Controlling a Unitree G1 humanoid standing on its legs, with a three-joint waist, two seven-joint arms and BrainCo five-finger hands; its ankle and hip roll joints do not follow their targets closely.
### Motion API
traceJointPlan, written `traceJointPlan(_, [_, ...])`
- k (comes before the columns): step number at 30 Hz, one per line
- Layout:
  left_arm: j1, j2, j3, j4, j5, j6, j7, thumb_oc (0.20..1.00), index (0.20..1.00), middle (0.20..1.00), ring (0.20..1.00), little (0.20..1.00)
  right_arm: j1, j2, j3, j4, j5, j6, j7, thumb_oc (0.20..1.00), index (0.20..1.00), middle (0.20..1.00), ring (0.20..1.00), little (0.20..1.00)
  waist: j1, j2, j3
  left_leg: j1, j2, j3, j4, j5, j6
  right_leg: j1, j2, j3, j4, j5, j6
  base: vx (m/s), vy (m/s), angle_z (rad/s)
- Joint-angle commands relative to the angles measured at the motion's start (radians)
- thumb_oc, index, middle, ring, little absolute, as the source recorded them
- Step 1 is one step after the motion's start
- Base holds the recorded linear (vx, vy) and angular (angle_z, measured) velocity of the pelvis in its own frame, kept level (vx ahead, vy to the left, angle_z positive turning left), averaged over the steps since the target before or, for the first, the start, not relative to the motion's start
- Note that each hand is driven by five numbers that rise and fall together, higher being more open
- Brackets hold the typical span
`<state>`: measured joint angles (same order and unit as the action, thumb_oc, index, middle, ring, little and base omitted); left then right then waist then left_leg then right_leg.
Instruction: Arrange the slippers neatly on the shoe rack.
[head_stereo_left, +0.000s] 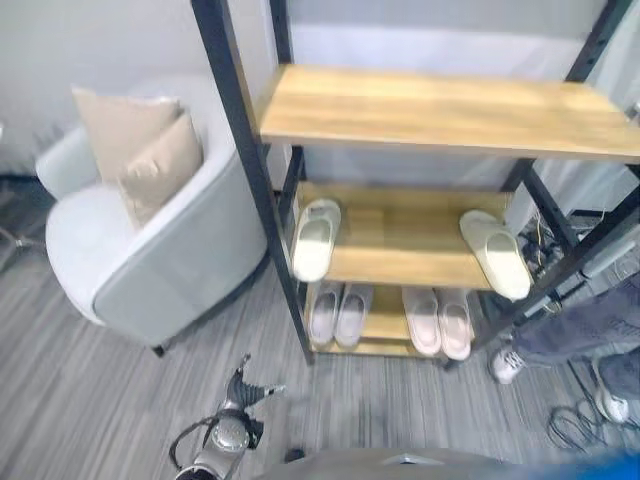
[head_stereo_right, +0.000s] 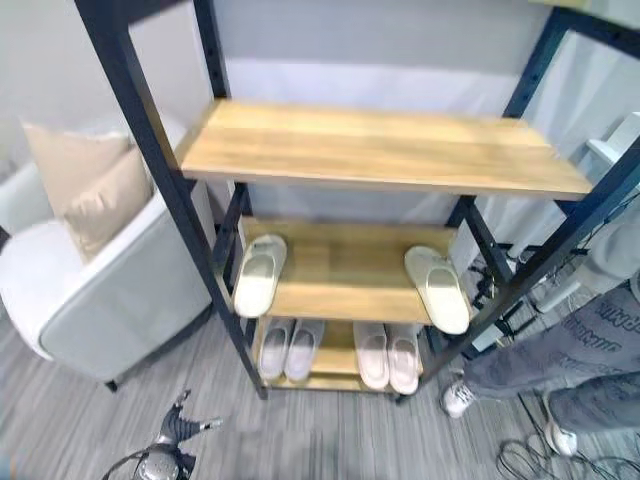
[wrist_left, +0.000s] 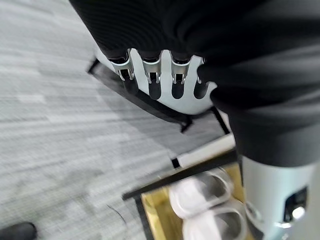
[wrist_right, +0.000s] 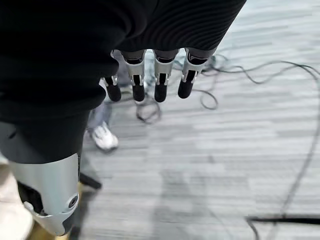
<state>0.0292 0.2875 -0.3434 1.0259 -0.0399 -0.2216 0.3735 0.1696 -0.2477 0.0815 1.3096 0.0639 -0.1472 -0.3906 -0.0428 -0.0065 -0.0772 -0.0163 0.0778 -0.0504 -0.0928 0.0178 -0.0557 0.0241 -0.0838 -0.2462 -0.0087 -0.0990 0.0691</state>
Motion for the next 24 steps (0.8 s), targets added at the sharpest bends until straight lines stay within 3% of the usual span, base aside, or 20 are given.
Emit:
traceJointPlan(1, [-0.119, 0.015, 0.048, 0.006, 0.087, -0.008, -0.004, 1.0, 1.0, 1.0, 1.0, 1.0, -0.1, -0.005, -0.003, -0.067, -0.033, 0.0, 0.015, 1.0, 1.0, 1.0, 1.0, 1.0, 0.011, -0.014, 0.149, -0.059, -0.006, -0.031, 0.024, 0.023, -0.016, -0.07, -0.042, 0.016, 0.056, 0.059, 0.066, 0.09, 0.007, -0.32])
traceJointPlan(3, [-0.116, 0.006, 0.053, 0.031, 0.095, -0.002, -0.004, 1.0, 1.0, 1.0, 1.0, 1.0, -0.097, 0.0, 0.0, -0.062, -0.026, 0.001, 0.02, 1.0, 1.0, 1.0, 1.0, 1.0, 0.011, -0.008, 0.139, -0.028, -0.01, -0.026, 0.006, 0.024, -0.016, -0.033, -0.038, 0.023, 0.02, 0.071, 0.066, 0.04, -0.002, -0.19])
traceJointPlan(4, [-0.05, -0.008, 0.079, -0.042, -0.111, -0.122, -0.146, 1.0, 1.0, 1.0, 1.0, 1.0, -0.08, 0.004, -0.011, -0.068, -0.013, -0.002, 0.01, 1.0, 1.0, 1.0, 1.0, 1.0, 0.028, -0.009, 0.141, -0.017, -0.015, -0.038, 0.006, 0.021, -0.018, -0.005, -0.037, 0.008, 0.0, 0.074, 0.068, 0.05, -0.054, 0.01])
traceJointPlan(5, [-0.154, 0.019, 0.043, -0.119, -0.123, -0.09, -0.107, 1.0, 1.0, 1.0, 1.0, 1.0, -0.061, 0.022, 0.019, -0.104, -0.011, -0.012, 0.06, 1.0, 1.0, 1.0, 1.0, 1.0, 0.019, -0.014, 0.131, -0.001, -0.016, -0.025, 0.006, 0.018, -0.026, 0.026, -0.036, 0.013, -0.026, 0.077, 0.07, 0.06, -0.06, 0.06])
traceJointPlan(6, [-0.212, 0.027, 0.074, -0.193, -0.155, -0.08, -0.068, 1.0, 1.0, 1.0, 1.0, 1.0, -0.036, 0.044, 0.044, -0.122, -0.011, -0.003, 0.066, 1.0, 1.0, 1.0, 1.0, 1.0, 0.004, -0.01, 0.113, 0.005, -0.019, -0.016, 0.006, 0.013, -0.03, 0.04, -0.036, 0.018, -0.046, 0.083, 0.072, 0.06, -0.039, 0.28])
traceJointPlan(10, [-0.232, 0.048, 0.062, -0.284, -0.16, -0.078, -0.053, 1.0, 1.0, 1.0, 1.0, 1.0, -0.091, 0.013, 0.025, -0.093, 0.008, 0.021, 0.058, 1.0, 1.0, 1.0, 1.0, 1.0, 0.009, 0.002, 0.102, -0.017, -0.028, -0.026, 0.006, 0.028, -0.051, 0.064, -0.04, -0.01, -0.079, 0.081, 0.073, -0.06, 0.005, 0.02])
traceJointPlan(11, [-0.089, 0.078, 0.06, -0.265, 0.048, -0.008, -0.026, 1.0, 1.0, 1.0, 1.0, 1.0, -0.107, 0.0, -0.009, -0.076, 0.026, 0.023, 0.051, 1.0, 1.0, 1.0, 1.0, 1.0, 0.033, 0.011, 0.114, -0.035, -0.035, -0.036, 0.006, 0.038, -0.052, 0.056, -0.045, -0.024, -0.079, 0.081, 0.074, -0.18, 0.059, 0.05])
traceJointPlan(13, [0.025, -0.008, -0.023, -0.162, 0.191, -0.022, -0.037, 1.0, 1.0, 1.0, 1.0, 1.0, -0.147, 0.01, -0.027, -0.044, 0.046, -0.002, 0.022, 1.0, 1.0, 1.0, 1.0, 1.0, 0.056, 0.016, 0.129, -0.038, -0.037, -0.05, 0.006, 0.034, -0.05, 0.056, -0.044, -0.035, -0.079, 0.079, 0.073, -0.14, 0.038, 0.21])
traceJointPlan(16, [0.016, -0.036, -0.04, -0.089, 0.196, -0.022, -0.041, 1.0, 1.0, 1.0, 1.0, 1.0, -0.146, 0.014, -0.011, -0.02, 0.051, -0.002, 0.015, 1.0, 1.0, 1.0, 1.0, 1.0, 0.057, 0.016, 0.124, -0.013, -0.034, -0.048, 0.006, 0.023, -0.048, 0.075, -0.045, -0.032, -0.079, 0.071, 0.074, 0.01, 0.007, 0.38])
traceJointPlan(21, [0.041, -0.028, -0.059, -0.162, 0.198, -0.036, -0.072, 1.0, 1.0, 1.0, 1.0, 1.0, -0.163, -0.009, 0.008, -0.025, 0.025, 0.003, 0.016, 1.0, 1.0, 1.0, 1.0, 1.0, 0.064, 0.021, 0.135, 0.015, -0.03, -0.033, 0.006, 0.004, -0.046, 0.098, -0.052, -0.034, -0.079, 0.067, 0.078, 0.0, 0.003, 0.02])
traceJointPlan(23, [0.06, -0.002, -0.067, -0.248, 0.205, -0.042, -0.089, 1.0, 1.0, 1.0, 1.0, 1.0, -0.166, -0.015, 0.009, -0.028, 0.018, 0.004, 0.019, 1.0, 1.0, 1.0, 1.0, 1.0, 0.066, 0.021, 0.137, 0.024, -0.028, -0.029, 0.006, 0.001, -0.044, 0.106, -0.052, -0.033, -0.079, 0.064, 0.08, 0.0, -0.009, -0.1])
traceJointPlan(24, [0.071, 0.092, -0.081, -0.486, 0.247, -0.061, -0.12, 1.0, 1.0, 1.0, 1.0, 1.0, -0.157, -0.018, 0.01, -0.049, 0.004, 0.002, 0.019, 1.0, 1.0, 1.0, 1.0, 1.0, 0.065, 0.023, 0.147, 0.022, -0.028, -0.033, 0.006, 0.003, -0.042, 0.106, -0.051, -0.029, -0.079, 0.063, 0.078, -0.03, -0.012, -0.01])
